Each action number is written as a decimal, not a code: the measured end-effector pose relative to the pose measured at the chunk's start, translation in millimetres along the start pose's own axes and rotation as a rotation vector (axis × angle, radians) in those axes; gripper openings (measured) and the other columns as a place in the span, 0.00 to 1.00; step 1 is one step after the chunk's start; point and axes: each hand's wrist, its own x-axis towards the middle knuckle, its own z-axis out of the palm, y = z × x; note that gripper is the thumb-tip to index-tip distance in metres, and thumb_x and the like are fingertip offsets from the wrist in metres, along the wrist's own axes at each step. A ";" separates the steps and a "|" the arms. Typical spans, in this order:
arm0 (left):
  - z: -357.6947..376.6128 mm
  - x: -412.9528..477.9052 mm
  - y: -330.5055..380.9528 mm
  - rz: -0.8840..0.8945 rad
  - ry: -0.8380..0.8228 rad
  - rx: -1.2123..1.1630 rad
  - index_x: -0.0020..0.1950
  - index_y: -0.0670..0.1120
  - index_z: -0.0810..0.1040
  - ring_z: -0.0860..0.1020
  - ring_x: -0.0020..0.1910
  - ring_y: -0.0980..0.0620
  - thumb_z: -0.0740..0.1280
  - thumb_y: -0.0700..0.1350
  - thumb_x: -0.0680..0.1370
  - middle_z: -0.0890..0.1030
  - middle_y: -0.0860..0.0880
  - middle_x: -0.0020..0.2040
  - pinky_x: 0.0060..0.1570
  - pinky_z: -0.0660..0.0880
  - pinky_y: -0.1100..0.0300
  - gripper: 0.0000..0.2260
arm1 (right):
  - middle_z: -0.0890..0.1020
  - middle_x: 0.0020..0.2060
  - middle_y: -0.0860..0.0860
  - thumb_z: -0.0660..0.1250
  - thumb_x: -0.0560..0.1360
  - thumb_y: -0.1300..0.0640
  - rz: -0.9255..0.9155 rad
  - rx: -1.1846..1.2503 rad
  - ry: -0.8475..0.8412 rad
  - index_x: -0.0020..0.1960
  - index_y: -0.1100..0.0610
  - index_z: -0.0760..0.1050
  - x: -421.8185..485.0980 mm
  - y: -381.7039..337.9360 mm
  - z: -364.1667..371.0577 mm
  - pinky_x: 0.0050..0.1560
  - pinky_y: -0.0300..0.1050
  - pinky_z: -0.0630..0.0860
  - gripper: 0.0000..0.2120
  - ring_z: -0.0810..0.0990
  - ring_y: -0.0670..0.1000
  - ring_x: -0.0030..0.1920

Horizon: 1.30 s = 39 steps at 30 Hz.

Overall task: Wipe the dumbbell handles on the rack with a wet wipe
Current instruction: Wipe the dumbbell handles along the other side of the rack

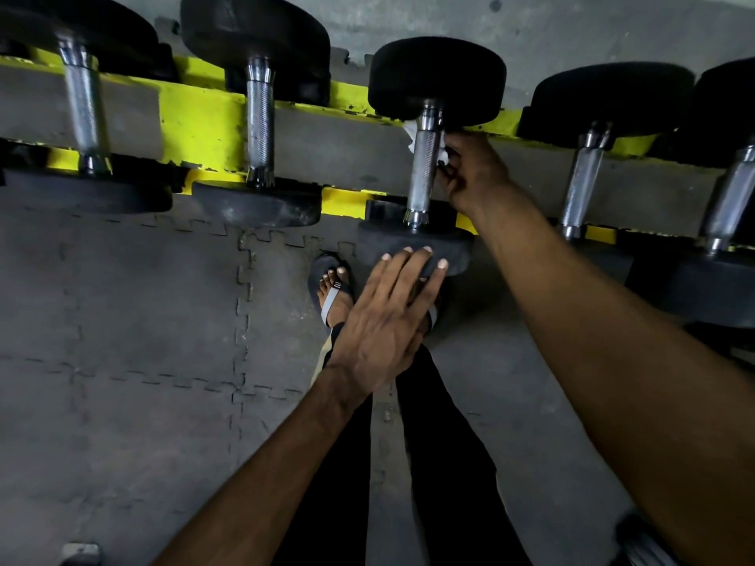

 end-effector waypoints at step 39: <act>-0.1 5.7 -5.9 0.012 0.013 -0.043 0.80 0.44 0.65 0.62 0.76 0.41 0.71 0.44 0.72 0.65 0.41 0.78 0.77 0.57 0.50 0.37 | 0.82 0.26 0.44 0.73 0.70 0.63 -0.415 -0.397 0.353 0.43 0.60 0.85 -41.3 -16.6 17.2 0.32 0.37 0.77 0.03 0.79 0.37 0.28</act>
